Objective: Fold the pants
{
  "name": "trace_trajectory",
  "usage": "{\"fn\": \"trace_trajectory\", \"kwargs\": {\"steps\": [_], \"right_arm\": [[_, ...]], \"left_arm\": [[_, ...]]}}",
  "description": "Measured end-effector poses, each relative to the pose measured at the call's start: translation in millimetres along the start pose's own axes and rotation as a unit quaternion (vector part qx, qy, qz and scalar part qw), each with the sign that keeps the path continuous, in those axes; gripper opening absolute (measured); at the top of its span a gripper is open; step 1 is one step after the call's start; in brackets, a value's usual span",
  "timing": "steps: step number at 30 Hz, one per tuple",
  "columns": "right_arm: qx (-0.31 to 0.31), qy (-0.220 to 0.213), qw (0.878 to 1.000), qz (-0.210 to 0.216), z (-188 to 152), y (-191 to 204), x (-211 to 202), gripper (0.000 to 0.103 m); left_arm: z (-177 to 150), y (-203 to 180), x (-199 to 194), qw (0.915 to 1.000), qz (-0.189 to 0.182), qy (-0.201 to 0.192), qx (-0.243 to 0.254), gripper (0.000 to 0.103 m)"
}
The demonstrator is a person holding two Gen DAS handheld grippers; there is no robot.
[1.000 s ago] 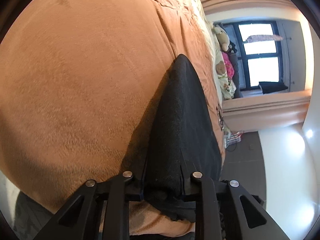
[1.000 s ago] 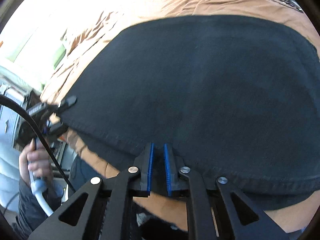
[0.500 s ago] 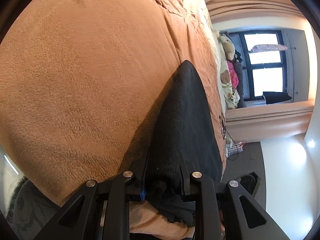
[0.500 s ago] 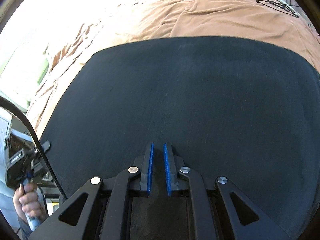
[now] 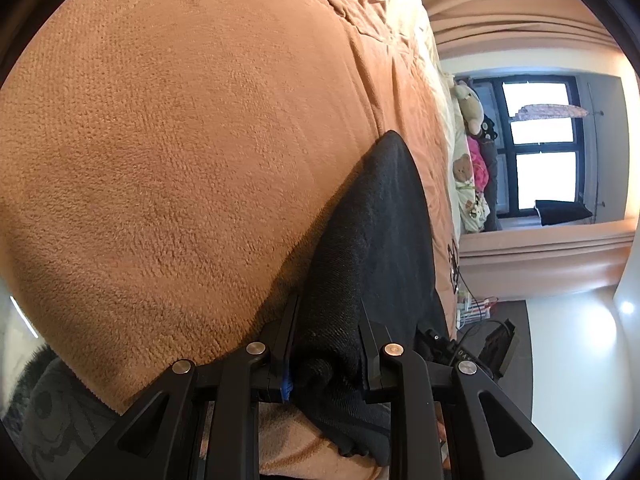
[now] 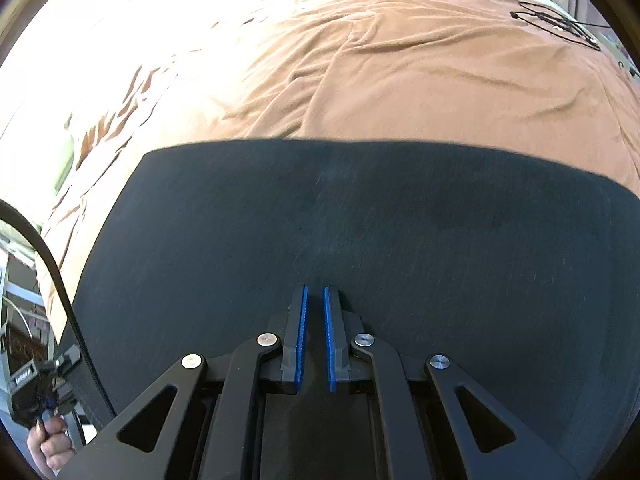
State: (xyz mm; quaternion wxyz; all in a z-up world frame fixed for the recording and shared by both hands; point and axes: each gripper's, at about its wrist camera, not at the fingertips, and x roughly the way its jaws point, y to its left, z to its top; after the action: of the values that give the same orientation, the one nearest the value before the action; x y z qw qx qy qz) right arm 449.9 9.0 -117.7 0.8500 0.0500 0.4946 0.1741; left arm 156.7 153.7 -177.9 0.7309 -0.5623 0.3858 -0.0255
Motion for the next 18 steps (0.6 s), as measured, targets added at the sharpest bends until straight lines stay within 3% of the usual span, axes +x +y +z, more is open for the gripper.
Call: {"fn": "trace_trajectory", "kwargs": {"steps": [10,18], "right_arm": [[0.009,0.002,1.000,0.007,25.6,-12.2,6.8,0.003],[0.013,0.012,0.999,0.035,-14.2,-3.7,-27.3,0.003]], "left_arm": [[2.3,-2.3,4.6,1.0000,-0.004,-0.001,0.000,0.025],[3.2,-7.7,2.2,0.9999,-0.013,-0.007,0.009,0.021]]}}
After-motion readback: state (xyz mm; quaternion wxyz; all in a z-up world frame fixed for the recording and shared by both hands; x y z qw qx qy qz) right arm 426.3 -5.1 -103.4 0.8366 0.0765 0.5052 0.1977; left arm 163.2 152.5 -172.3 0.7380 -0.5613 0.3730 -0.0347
